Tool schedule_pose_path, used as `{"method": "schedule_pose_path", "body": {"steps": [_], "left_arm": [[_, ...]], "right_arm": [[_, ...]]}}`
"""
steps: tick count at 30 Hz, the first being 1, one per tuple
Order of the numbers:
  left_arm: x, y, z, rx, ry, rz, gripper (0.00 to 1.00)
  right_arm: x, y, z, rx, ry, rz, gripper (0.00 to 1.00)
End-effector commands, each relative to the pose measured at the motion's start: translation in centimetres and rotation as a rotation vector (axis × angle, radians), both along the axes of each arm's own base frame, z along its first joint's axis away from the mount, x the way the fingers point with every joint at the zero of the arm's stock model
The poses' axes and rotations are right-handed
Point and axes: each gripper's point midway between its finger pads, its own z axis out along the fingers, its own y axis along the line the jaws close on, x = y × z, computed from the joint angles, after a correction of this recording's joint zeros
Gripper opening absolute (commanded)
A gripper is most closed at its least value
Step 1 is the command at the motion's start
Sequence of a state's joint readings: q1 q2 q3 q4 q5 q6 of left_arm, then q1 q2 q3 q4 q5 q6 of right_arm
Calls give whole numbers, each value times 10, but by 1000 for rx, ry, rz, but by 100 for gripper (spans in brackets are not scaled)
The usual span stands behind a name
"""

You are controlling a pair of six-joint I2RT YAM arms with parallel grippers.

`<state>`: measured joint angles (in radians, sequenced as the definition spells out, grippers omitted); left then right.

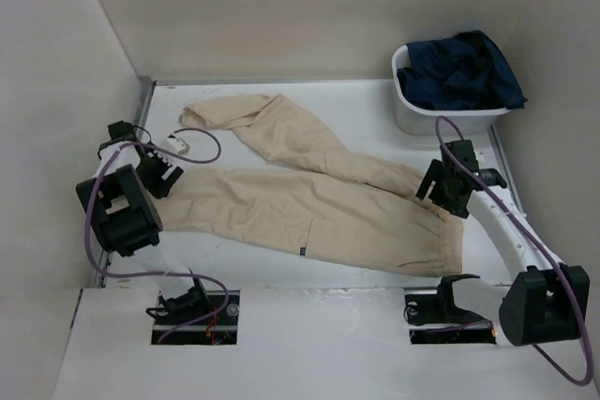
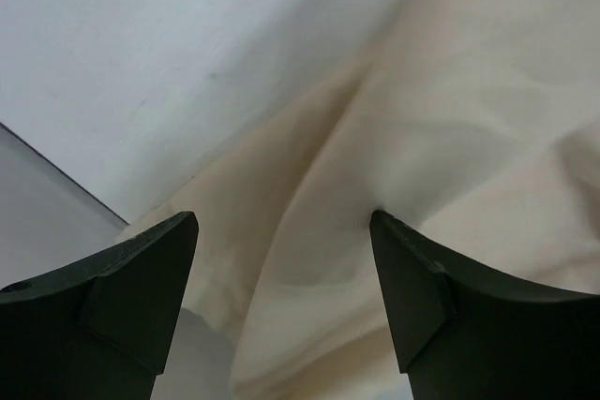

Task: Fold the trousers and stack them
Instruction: Flatten the trousers out

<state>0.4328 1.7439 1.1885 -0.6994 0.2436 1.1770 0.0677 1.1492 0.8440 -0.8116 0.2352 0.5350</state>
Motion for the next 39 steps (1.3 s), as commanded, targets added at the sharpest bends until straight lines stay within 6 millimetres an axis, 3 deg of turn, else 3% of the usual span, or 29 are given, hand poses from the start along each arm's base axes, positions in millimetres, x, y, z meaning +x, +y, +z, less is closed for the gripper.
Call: {"method": "schedule_pose_path", "body": {"steps": [1, 4, 8, 12, 16, 20, 26, 28, 31, 32, 36, 38, 39], "left_arm": [[61, 44, 69, -1, -290, 282, 73], [76, 48, 87, -45, -351, 343, 71], [75, 47, 80, -58, -334, 353, 66], [72, 57, 81, -64, -339, 397, 65], [55, 78, 48, 43, -214, 428, 65], [30, 91, 13, 134, -77, 376, 68], [23, 74, -13, 79, 8, 322, 67], [18, 71, -22, 80, 49, 315, 55], [12, 77, -32, 117, 82, 340, 18], [14, 80, -31, 130, 67, 352, 12], [34, 103, -3, 180, -91, 454, 4], [41, 109, 13, 189, -155, 494, 2], [41, 109, 19, 189, -174, 504, 2]], "right_arm": [[23, 19, 21, 17, -113, 79, 85], [18, 28, 10, 30, -99, 86, 84], [13, 31, 2, 47, -79, 80, 84], [2, 18, 1, 18, -46, 42, 84], [-15, -16, -4, -23, 12, -48, 89], [-27, -32, -4, -53, 58, -45, 100], [-30, -29, -20, -31, 160, 8, 100], [-31, -23, -31, -21, 220, 50, 100], [-33, -16, -53, -41, 327, 115, 99], [-34, -15, -60, -47, 361, 138, 91], [-27, -20, -68, -79, 368, 138, 27], [-25, -40, -63, -103, 345, 70, 11], [-23, -52, -58, -120, 330, 28, 10]]}}
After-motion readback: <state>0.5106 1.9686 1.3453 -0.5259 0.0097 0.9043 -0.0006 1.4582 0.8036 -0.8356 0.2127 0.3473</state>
